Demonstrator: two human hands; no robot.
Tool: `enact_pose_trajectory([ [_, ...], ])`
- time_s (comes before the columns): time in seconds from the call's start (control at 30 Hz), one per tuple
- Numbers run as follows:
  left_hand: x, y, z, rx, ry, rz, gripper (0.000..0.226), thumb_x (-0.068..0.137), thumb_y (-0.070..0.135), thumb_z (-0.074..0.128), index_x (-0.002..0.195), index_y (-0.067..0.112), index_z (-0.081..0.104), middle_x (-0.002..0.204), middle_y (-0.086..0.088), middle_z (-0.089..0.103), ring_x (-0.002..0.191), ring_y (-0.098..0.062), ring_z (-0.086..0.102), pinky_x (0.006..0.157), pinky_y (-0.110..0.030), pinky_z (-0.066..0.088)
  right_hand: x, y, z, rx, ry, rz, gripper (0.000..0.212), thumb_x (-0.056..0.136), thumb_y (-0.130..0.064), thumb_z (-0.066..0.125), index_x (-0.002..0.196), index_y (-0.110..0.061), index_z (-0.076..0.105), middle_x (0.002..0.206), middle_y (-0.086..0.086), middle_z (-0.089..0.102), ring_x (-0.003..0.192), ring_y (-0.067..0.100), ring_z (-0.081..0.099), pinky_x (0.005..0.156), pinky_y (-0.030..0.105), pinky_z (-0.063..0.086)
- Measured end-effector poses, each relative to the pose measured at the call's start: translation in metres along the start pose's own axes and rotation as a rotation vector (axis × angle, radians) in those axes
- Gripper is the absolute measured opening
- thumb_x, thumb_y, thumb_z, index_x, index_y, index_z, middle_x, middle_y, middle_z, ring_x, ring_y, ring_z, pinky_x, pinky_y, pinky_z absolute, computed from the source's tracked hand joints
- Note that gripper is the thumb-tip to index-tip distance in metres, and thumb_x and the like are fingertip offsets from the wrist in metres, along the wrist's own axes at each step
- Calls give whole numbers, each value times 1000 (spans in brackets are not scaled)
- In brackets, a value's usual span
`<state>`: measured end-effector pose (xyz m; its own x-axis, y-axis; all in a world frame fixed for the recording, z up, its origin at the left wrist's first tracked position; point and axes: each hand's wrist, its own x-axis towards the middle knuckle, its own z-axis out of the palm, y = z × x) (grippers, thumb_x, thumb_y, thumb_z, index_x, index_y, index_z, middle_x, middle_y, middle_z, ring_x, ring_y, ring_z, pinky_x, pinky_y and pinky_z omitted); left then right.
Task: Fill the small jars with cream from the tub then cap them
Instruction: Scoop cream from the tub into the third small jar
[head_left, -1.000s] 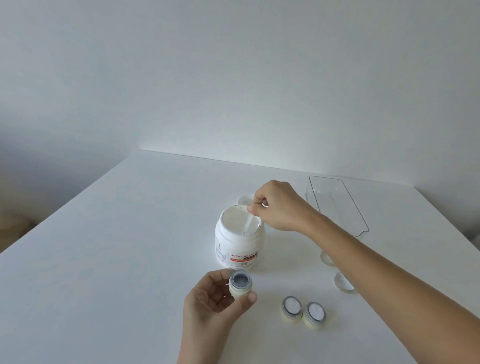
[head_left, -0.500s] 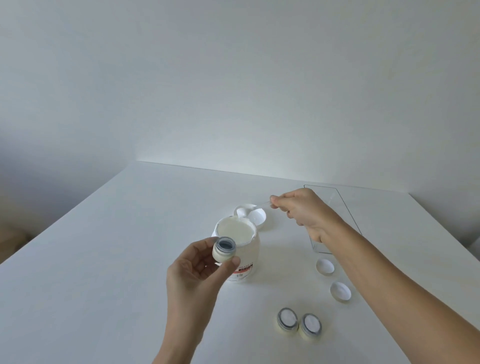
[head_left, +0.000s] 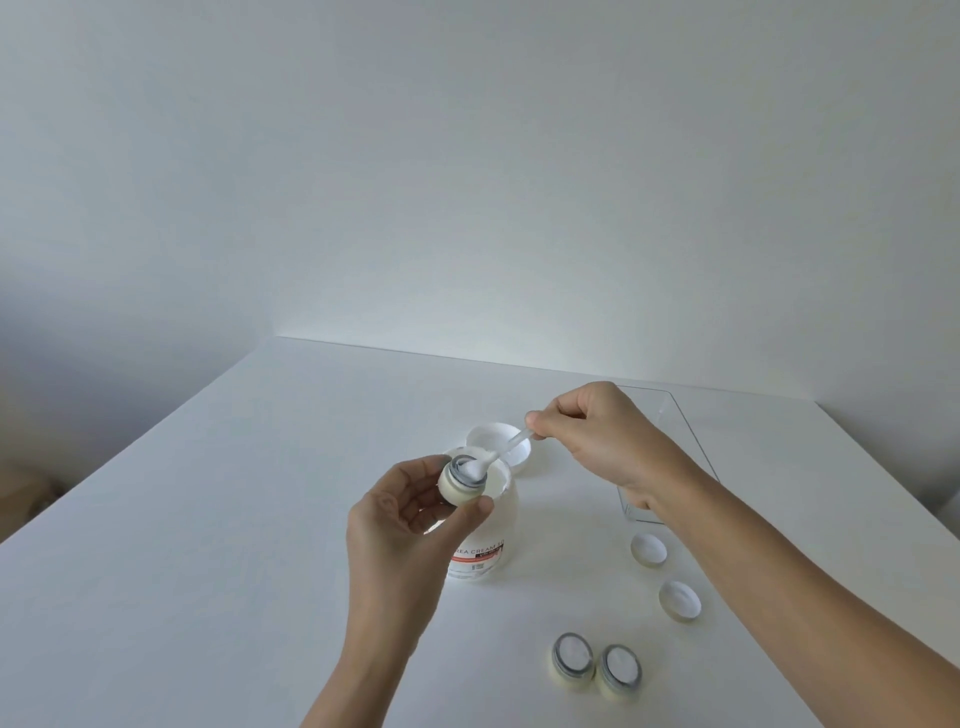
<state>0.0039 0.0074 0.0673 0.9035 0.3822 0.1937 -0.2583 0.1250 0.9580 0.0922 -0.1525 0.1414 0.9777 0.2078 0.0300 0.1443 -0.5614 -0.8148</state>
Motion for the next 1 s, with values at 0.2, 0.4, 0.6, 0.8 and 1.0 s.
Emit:
enact_pose_trajectory([
  [0.2,-2,-4,-1,41,0,22,36,67,-4,85,90,22,74,87,2,79,80,-14,75,68,-14,55,-4,7,-11,-72,19,-23,32,87,-29,63,77,1,68,42,-11,24,40,8,22,43,18,21],
  [0.4,-7,-6,-2,8,-15,-45,31,65,-1,87,83,21,76,82,0,80,77,-14,76,64,-13,55,-19,12,-7,10,185,-231,27,89,-28,63,63,-20,66,48,-15,44,49,4,37,49,14,29],
  [0.6,-16,-7,-2,-70,-87,-111,30,60,10,88,85,23,78,82,-6,80,79,-19,77,65,-14,55,-50,25,12,-319,398,-727,17,90,-29,58,79,-20,66,78,-11,50,76,6,46,76,21,34],
  [0.8,-23,-12,-5,-92,-105,-170,30,61,11,88,87,19,78,86,-11,79,84,-24,76,69,-18,56,-71,57,12,-656,540,-1108,47,63,10,77,94,-21,60,85,-6,40,75,15,43,72,32,29],
  [1.0,-29,-15,-7,-106,-119,-185,30,59,11,88,87,17,78,87,-10,80,84,-21,76,69,-16,56,-78,70,6,-573,621,-1132,32,74,-1,75,94,-22,62,84,-8,41,74,13,44,74,32,27],
])
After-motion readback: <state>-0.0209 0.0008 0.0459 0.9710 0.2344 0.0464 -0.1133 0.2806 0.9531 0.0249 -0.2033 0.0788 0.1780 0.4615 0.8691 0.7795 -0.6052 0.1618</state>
